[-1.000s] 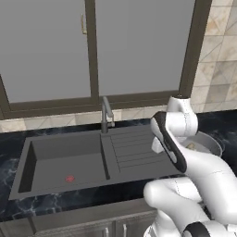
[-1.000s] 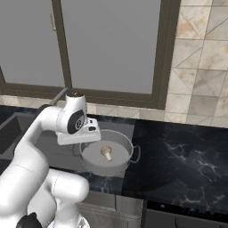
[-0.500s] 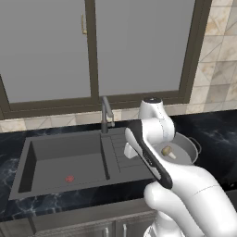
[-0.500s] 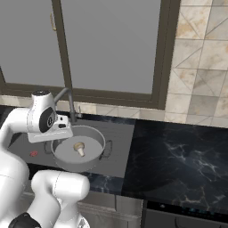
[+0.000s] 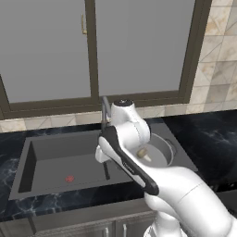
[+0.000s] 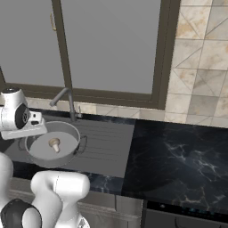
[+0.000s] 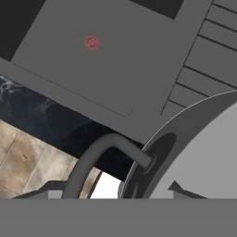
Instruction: Dump the mushroom from the pot into the sink. Then turn on the water and wash the mushroom. Then turn off the water and put the mushroom back in the pot.
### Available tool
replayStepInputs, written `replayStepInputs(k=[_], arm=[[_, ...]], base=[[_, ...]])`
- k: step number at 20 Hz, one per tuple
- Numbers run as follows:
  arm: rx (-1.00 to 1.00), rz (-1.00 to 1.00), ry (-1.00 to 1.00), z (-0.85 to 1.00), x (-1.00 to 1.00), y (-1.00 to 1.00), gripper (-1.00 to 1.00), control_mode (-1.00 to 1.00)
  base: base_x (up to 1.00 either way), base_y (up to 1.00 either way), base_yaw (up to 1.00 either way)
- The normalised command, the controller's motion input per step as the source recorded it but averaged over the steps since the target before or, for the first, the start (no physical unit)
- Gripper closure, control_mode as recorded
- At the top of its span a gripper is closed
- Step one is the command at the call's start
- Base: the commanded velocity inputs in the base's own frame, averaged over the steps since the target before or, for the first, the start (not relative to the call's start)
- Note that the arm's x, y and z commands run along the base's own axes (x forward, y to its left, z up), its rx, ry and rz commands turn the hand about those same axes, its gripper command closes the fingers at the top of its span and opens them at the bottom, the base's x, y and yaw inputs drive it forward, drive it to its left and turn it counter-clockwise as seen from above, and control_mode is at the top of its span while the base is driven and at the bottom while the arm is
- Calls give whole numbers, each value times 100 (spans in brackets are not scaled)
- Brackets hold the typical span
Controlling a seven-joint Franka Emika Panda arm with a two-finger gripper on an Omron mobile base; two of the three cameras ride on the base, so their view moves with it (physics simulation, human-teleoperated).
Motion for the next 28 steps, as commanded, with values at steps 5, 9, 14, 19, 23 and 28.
replayStepInputs(k=[5,9,14,19,23,28], arm=[[4,3,0,18,0,83,100,-100],[7,3,2,13,0,77,100,-100],[8,4,2,8,0,71,100,-100],[9,5,0,0,1,62,100,-100],[12,8,0,0,25,49,100,-100],[14,8,0,0,49,43,100,-100]], base=[[0,0,0],[0,0,0],[0,0,0],[0,0,0],[0,0,0],[0,0,0]])
